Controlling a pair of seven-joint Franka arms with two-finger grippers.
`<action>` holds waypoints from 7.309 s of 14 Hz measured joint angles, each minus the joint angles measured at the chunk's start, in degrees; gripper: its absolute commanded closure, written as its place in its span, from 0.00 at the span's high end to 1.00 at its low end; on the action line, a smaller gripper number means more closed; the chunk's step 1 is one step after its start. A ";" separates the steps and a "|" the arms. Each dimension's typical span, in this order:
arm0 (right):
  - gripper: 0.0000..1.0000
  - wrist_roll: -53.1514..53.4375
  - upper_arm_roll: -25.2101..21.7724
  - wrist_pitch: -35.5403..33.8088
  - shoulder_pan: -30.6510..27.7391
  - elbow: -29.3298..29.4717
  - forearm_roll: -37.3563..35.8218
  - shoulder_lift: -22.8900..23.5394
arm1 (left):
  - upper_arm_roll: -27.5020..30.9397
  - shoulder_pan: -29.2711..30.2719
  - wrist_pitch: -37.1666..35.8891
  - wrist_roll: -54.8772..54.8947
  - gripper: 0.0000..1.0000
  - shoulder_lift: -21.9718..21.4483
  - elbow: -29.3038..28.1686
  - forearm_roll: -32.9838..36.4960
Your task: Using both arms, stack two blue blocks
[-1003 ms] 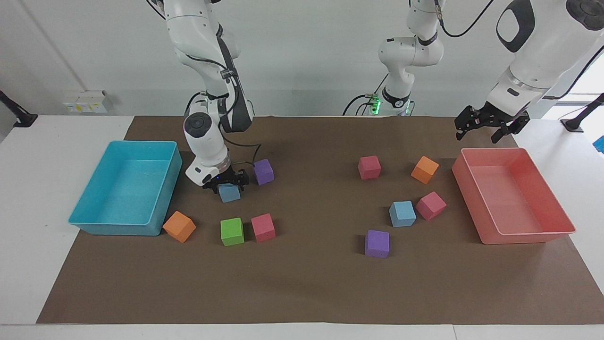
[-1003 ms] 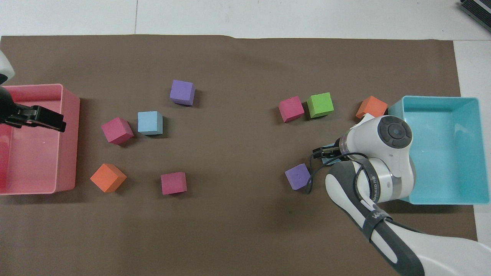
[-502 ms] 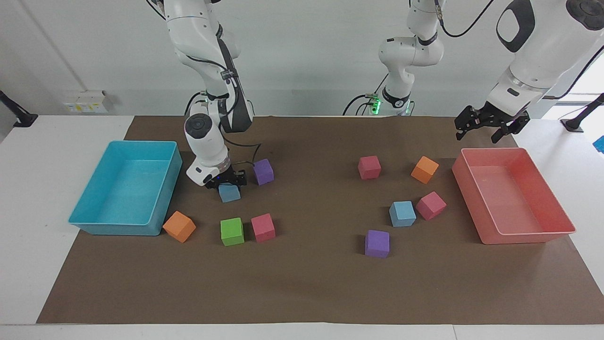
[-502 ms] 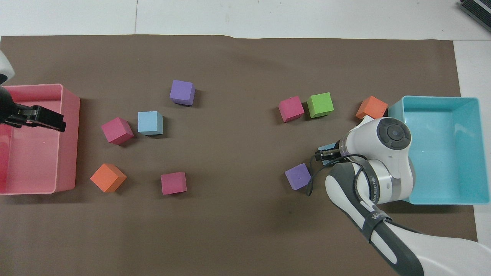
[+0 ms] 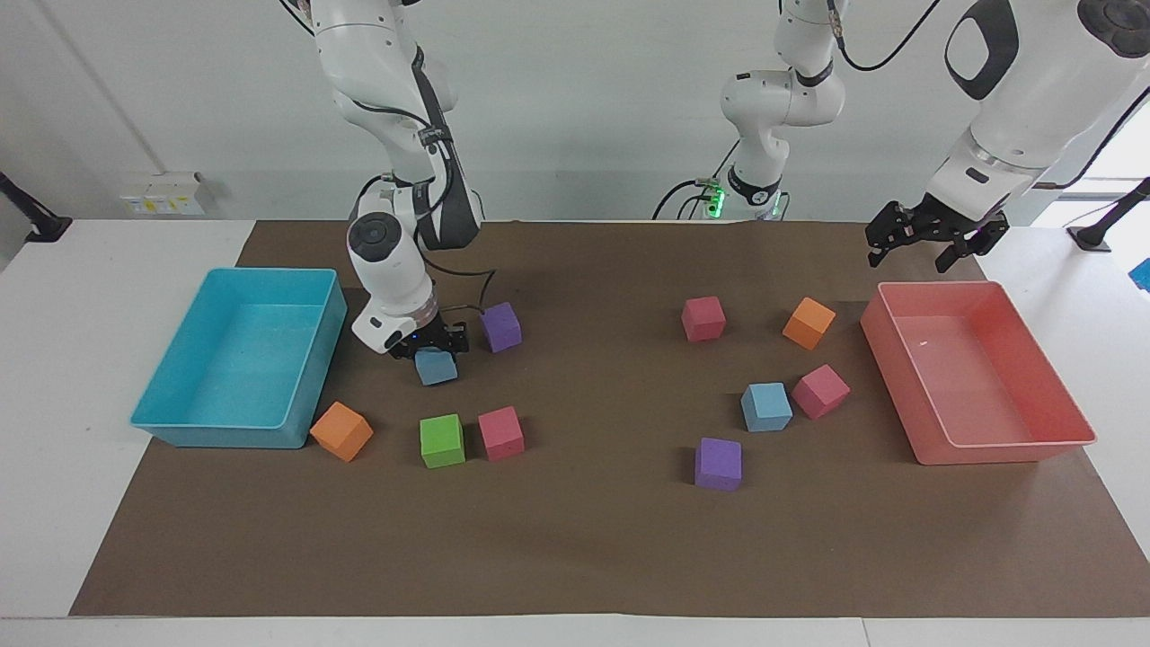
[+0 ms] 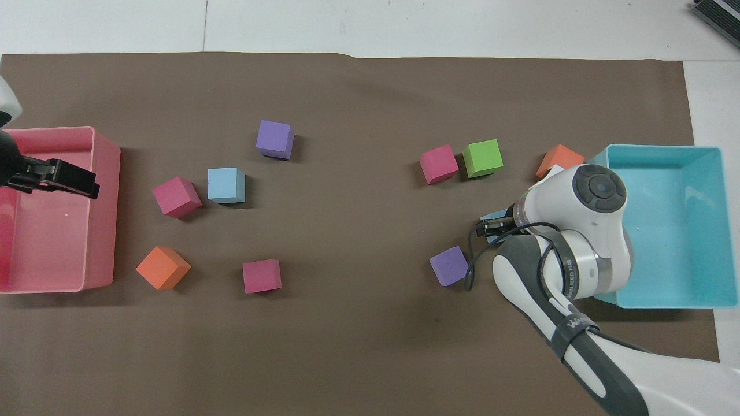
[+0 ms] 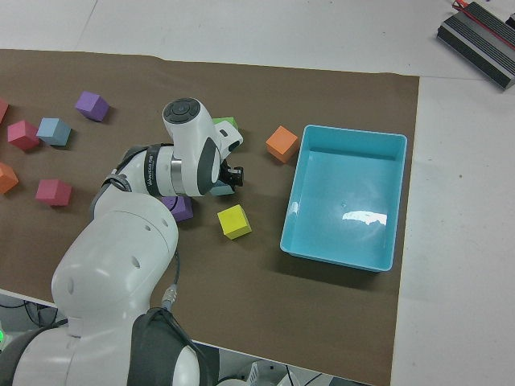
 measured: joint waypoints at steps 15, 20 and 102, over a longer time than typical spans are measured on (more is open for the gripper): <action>0.00 18.56 0.30 -14.55 14.48 26.71 0.10 9.94 | 0.00 0.00 0.00 0.00 1.00 0.00 0.00 0.00; 0.00 29.43 0.29 -14.56 21.42 33.08 0.09 17.18 | 0.00 0.00 0.00 0.00 1.00 0.00 0.00 0.00; 0.00 -32.77 -0.63 -1.77 9.20 8.81 66.82 13.62 | -1.92 -10.04 46.27 -15.63 0.00 18.07 -21.03 -0.04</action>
